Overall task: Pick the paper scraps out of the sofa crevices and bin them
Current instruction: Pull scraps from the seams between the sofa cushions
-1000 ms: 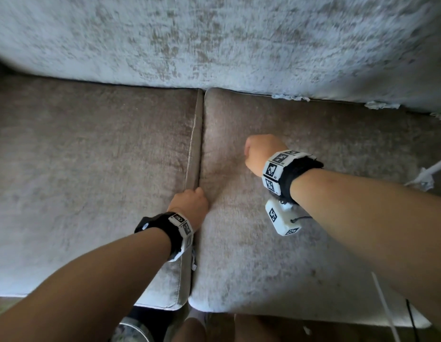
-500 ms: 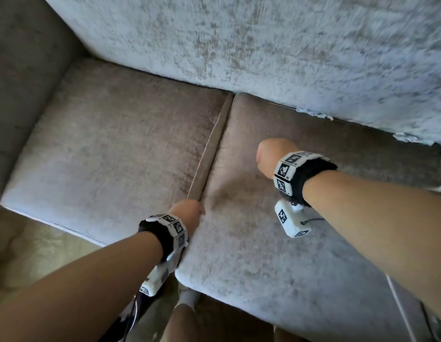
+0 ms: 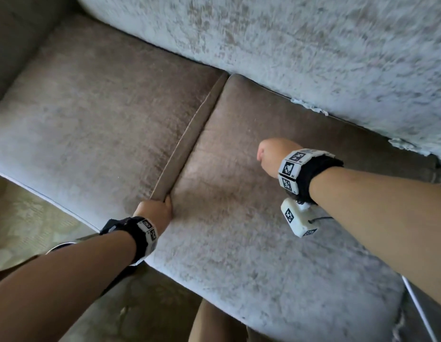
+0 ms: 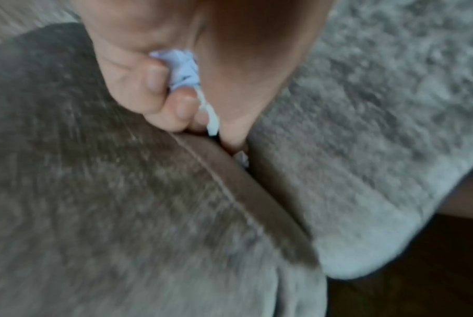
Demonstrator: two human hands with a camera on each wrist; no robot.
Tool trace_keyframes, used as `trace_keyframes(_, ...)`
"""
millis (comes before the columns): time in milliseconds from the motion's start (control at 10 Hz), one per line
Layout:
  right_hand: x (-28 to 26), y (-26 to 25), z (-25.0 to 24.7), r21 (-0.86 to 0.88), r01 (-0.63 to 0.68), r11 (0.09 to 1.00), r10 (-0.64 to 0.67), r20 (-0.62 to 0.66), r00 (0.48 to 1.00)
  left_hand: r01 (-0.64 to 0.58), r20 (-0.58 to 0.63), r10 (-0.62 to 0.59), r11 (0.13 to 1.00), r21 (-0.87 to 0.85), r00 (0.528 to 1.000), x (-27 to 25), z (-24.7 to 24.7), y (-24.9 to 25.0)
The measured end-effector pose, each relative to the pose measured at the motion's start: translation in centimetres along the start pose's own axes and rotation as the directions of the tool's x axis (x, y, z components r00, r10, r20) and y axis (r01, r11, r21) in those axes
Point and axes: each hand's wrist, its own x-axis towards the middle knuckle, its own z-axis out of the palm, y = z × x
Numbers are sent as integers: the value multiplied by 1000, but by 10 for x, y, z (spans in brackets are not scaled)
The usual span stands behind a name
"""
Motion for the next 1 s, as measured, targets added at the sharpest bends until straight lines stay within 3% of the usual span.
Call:
trace_keyframes(200, -6, -1, -6, 68, 8, 998, -6, -28, 1000, -25, -34, 25, 1000, -12, 999, -3, 13, -9)
trace_keyframes(400, 5, -1, -18, 81, 12, 997, -5, -79, 997, -140, 41, 138, 989, 51, 990, -11, 15, -12)
trace_keyframes(600, 7, 17, -15, 43, -51, 998, 54, -76, 996, -190, 27, 189, 982, 15, 982, -11, 5, -18)
trace_keyframes(700, 9, 37, -16, 114, -134, 984, 147, -111, 983, -159, 42, 160, 986, -43, 986, -13, -7, -22)
trace_keyframes(800, 14, 55, -26, 239, -210, 948, 247, -134, 960, -49, -7, 49, 980, -195, 999, 0, -40, -33)
trace_keyframes(900, 18, 69, -41, 293, -255, 921, 302, -128, 945, 28, -82, -59, 938, -344, 995, 25, -86, -48)
trace_keyframes(1000, 17, 73, -54, 418, -351, 838, 419, -83, 904, 57, -156, -138, 897, -438, 978, 54, -137, -56)
